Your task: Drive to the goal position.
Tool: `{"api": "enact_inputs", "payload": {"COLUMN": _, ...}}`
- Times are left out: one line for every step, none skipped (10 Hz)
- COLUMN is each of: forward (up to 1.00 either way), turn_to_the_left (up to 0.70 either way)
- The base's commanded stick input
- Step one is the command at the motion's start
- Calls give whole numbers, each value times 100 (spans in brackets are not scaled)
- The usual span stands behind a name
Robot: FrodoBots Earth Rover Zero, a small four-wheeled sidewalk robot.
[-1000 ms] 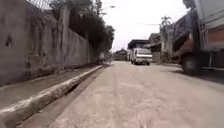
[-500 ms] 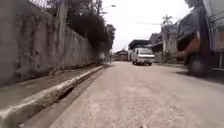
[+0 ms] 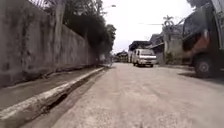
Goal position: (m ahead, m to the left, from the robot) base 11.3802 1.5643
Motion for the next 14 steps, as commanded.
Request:
{"api": "enact_inputs", "payload": {"forward": 70, "turn_to_the_left": 0}}
{"api": "enact_inputs", "payload": {"forward": 70, "turn_to_the_left": 0}}
{"api": "enact_inputs", "payload": {"forward": 70, "turn_to_the_left": 0}}
{"api": "enact_inputs", "payload": {"forward": 70, "turn_to_the_left": 0}}
{"api": "enact_inputs", "payload": {"forward": 70, "turn_to_the_left": 0}}
{"api": "enact_inputs", "payload": {"forward": 70, "turn_to_the_left": 0}}
{"api": "enact_inputs", "payload": {"forward": 70, "turn_to_the_left": 0}}
{"api": "enact_inputs", "payload": {"forward": 70, "turn_to_the_left": 0}}
{"api": "enact_inputs", "payload": {"forward": 70, "turn_to_the_left": 0}}
{"api": "enact_inputs", "payload": {"forward": 70, "turn_to_the_left": 0}}
{"api": "enact_inputs", "payload": {"forward": 70, "turn_to_the_left": 0}}
{"api": "enact_inputs", "payload": {"forward": 70, "turn_to_the_left": -5}}
{"api": "enact_inputs", "payload": {"forward": 70, "turn_to_the_left": -21}}
{"api": "enact_inputs", "payload": {"forward": 70, "turn_to_the_left": -33}}
